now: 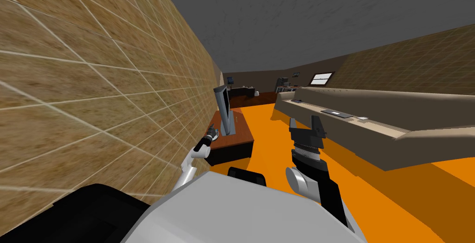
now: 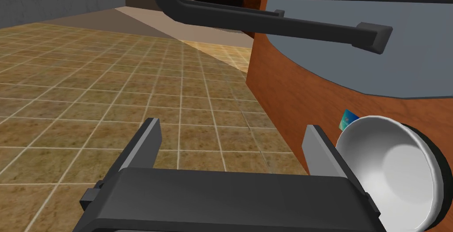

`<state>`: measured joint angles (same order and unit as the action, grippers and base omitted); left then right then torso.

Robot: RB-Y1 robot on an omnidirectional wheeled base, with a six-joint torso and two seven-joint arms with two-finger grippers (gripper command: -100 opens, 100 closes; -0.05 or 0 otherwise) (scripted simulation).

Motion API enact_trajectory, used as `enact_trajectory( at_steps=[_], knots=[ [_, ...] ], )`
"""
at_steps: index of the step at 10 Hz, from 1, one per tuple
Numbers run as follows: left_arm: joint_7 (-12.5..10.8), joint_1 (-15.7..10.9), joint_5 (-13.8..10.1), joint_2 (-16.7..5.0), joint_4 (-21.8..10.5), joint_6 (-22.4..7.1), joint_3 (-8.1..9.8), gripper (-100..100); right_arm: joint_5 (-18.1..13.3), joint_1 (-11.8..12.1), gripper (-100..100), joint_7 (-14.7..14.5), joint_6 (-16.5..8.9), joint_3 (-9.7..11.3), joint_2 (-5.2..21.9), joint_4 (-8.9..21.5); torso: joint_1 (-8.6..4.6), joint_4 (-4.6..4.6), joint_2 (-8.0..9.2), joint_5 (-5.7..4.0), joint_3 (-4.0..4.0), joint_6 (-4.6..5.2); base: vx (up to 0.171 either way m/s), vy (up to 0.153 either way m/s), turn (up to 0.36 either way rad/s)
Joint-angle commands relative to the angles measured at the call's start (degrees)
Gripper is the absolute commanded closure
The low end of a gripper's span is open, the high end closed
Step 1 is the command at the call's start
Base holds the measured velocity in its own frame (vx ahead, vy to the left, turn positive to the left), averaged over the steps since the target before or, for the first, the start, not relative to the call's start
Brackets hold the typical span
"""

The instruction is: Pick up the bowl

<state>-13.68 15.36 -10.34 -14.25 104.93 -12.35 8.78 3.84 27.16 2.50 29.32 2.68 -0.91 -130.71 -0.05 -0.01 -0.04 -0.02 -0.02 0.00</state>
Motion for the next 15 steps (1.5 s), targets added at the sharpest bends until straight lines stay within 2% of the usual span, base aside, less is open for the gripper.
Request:
enact_trajectory(
  at_steps=[1, 2, 3, 4, 5, 6, 7, 8, 9, 10, 11, 12, 13, 14, 15],
  knots=[
    [-0.5, -0.62, -0.04, -0.04, -0.99, -2.86, 0.32, -100, 0.0, 0.0, 0, 0.0, 0.0, 0.0, 0.0, 0.0, 0.0, 0.0, 0.0, 0.0, 0.0, 0.0, 0.006, -0.016, -0.006],
    [-0.5, -0.62, -0.04, -0.04, -0.99, -3.42, 0.32, -100, 0.0, 0.0, 0, 0.0, 0.0, 0.0, 0.0, 0.0, 0.0, 0.0, 0.01, 0.0, 0.0, 0.0, 0.003, -0.006, 0.001],
    [-1.34, -2.03, -0.32, -0.47, -3.23, -5.74, 0.99, -100, 0.0, 0.0, 0, 0.0, 0.0, 0.0, 0.0, 0.0, 0.03, 0.01, 0.03, 0.0, 0.01, -0.01, 0.005, -0.008, -0.01],
    [-1.34, -2.03, -0.32, -0.47, -3.23, -6.84, 0.99, -100, 0.0, 0.0, 0, 0.0, 0.0, 0.0, 0.0, 0.0, 0.03, 0.0, 0.01, 0.01, 0.01, 0.0, 0.005, -0.009, -0.006],
    [-2.11, -3.48, -0.58, -0.89, -5.52, -8.71, 1.64, -100, 0.0, 0.0, 0, 0.0, 0.0, 0.0, 0.0, 0.0, 0.03, 0.0, 0.01, 0.01, 0.01, 0.0, 0.012, -0.013, -0.01],
    [-2.11, -3.48, -0.58, -0.89, -5.52, -10.18, 1.64, -100, 0.0, 0.0, 0, 0.0, 0.0, 0.0, 0.0, 0.0, 0.03, 0.0, -0.01, 0.0, 0.0, -0.01, 0.011, -0.009, -0.002],
    [-2.81, -4.96, -0.82, -1.29, -7.58, -12.45, 2.27, -100, 0.0, 0.0, 0, 0.0, 0.0, 0.0, 0.0, 0.0, 0.03, 0.0, -0.01, 0.01, -0.01, 0.0, 0.013, -0.008, -0.009],
    [-2.81, -4.96, -0.82, -1.29, -7.85, -13.43, 2.27, -100, 0.0, 0.0, 0, 0.0, 0.0, 0.0, 0.0, 0.0, 0.04, 0.0, -0.02, 0.01, -0.01, 0.0, 0.013, -0.005, -0.003],
    [-3.43, -6.45, -1.05, -1.68, -10.21, -15.63, 2.87, -100, 0.0, 0.0, 0, 0.0, 0.0, 0.0, 0.0, 0.0, 0.05, -0.01, -0.02, 0.01, -0.01, -0.01, 0.015, -0.001, -0.004],
    [-3.43, -6.45, -1.05, -1.68, -10.21, -16.55, 2.87, -100, 0.0, 0.0, 0, 0.0, 0.0, 0.0, 0.0, 0.0, 0.07, -0.01, -0.02, 0.01, -0.01, -0.01, 0.015, 0.001, -0.003],
    [-3.97, -7.95, -1.27, -2.06, -11.92, -18.77, 3.44, -100, 0.0, 0.0, 0, 0.0, 0.0, 0.0, 0.0, 0.0, 0.07, -0.01, -0.02, 0.01, -0.01, -0.01, 0.017, 0.002, -0.003],
    [-3.97, -7.95, -1.27, -2.06, -12.58, -19.53, 3.44, -100, 0.0, 0.0, 0, 0.0, 0.0, 0.0, 0.0, 0.0, 0.08, -0.01, -0.03, 0.01, -0.02, 0.0, 0.017, 0.002, -0.004],
    [-4.42, -9.45, -1.46, -2.43, -14.19, -22.09, 3.98, -100, 0.0, 0.0, 0, 0.0, 0.0, 0.0, 0.0, 0.0, 0.08, -0.01, -0.03, 0.02, -0.02, -0.01, 0.022, 0.007, -0.002],
    [-4.42, -9.45, -1.46, -2.43, -14.95, -22.38, 3.98, -100, 0.0, 0.0, 0, 0.0, 0.0, 0.0, 0.0, 0.0, 0.09, -0.01, -0.05, 0.02, -0.03, -0.01, 0.02, 0.007, -0.004],
    [-4.8, -10.93, -1.64, -2.79, -16.65, -25.02, 4.48, -100, 0.0, 0.0, 0, 0.0, 0.0, 0.0, 0.0, 0.0, 0.1, -0.01, -0.04, 0.02, -0.02, -0.02, 0.021, 0.009, 0.003]
  ],
)
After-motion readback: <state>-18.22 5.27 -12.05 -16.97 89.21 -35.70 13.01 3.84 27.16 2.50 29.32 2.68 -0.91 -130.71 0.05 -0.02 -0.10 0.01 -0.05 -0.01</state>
